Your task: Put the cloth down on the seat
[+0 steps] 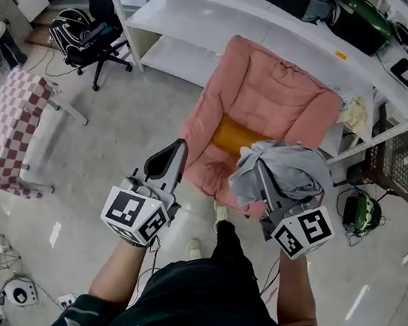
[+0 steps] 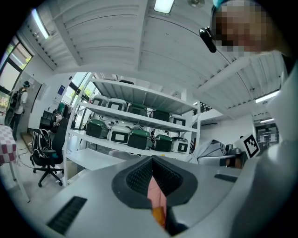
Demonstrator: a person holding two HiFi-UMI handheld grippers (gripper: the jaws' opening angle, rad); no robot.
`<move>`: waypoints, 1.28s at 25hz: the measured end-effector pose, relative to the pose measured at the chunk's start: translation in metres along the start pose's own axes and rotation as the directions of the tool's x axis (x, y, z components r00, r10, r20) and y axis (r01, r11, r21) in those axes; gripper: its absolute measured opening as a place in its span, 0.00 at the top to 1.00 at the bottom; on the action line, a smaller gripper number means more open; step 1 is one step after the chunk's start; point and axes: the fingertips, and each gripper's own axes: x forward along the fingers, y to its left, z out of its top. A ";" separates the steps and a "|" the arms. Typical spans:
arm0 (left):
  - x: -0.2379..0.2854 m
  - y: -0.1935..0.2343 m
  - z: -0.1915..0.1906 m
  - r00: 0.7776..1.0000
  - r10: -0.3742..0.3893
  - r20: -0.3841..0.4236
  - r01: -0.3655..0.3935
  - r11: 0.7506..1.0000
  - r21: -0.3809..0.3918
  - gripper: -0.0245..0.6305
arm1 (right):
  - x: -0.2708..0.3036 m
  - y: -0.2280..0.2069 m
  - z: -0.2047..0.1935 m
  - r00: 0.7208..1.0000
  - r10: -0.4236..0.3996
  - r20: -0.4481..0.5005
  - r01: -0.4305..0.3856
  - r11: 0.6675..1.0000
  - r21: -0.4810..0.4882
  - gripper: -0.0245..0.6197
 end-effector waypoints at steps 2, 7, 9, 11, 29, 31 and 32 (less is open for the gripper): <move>-0.037 -0.021 -0.004 1.000 -0.015 -0.001 0.015 1.000 -0.001 0.95 | -0.026 0.032 -0.007 1.000 0.004 -0.014 -0.004 1.000 -0.007 0.91; -0.012 -0.014 -0.020 1.000 -0.020 -0.020 0.020 1.000 0.010 0.95 | 0.001 0.012 -0.025 0.997 0.041 -0.065 -0.040 0.999 0.003 0.90; 0.013 -0.007 -0.028 0.999 -0.018 -0.030 0.018 1.000 0.020 0.95 | 0.021 -0.008 -0.037 0.994 0.053 -0.097 -0.051 0.999 0.017 0.90; 0.035 -0.001 -0.038 0.999 -0.011 -0.042 0.013 1.000 0.028 0.95 | 0.039 -0.025 -0.053 0.989 0.064 -0.134 -0.061 0.998 0.033 0.90; 0.178 0.081 -0.178 0.976 0.058 -0.212 -0.070 0.996 -0.048 0.95 | 0.172 -0.153 -0.233 0.897 0.140 -0.419 -0.084 0.985 0.149 0.90; 0.188 0.086 -0.192 0.974 0.051 -0.220 -0.065 0.996 -0.057 0.95 | 0.184 -0.165 -0.253 0.887 0.138 -0.440 -0.072 0.984 0.163 0.90; 0.193 0.089 -0.198 0.973 0.050 -0.225 -0.065 0.996 -0.060 0.95 | 0.189 -0.170 -0.262 0.881 0.138 -0.452 -0.067 0.983 0.171 0.90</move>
